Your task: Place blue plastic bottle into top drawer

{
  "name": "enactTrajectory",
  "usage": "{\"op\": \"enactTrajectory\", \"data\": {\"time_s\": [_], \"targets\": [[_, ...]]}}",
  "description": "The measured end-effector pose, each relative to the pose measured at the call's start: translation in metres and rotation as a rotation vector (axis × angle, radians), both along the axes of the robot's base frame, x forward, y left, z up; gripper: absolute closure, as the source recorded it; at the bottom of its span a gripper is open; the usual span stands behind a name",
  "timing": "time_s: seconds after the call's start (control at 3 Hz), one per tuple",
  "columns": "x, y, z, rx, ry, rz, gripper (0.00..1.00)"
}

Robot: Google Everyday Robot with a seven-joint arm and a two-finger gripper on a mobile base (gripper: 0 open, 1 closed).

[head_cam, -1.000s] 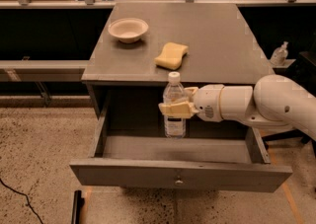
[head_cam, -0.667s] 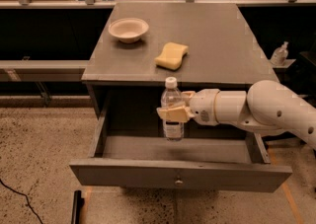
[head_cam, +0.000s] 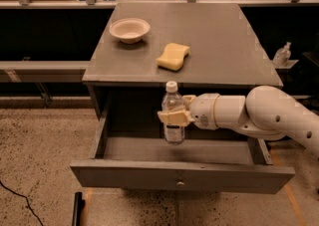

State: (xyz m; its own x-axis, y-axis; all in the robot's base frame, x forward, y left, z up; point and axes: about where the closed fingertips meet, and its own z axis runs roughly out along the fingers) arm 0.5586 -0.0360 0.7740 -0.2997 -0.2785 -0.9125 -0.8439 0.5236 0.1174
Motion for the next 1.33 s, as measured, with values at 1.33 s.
{"op": "enactTrajectory", "data": {"time_s": [1.33], "targets": [[0.01,0.0,-0.026,0.0,-0.028,-0.035,1.0]]}}
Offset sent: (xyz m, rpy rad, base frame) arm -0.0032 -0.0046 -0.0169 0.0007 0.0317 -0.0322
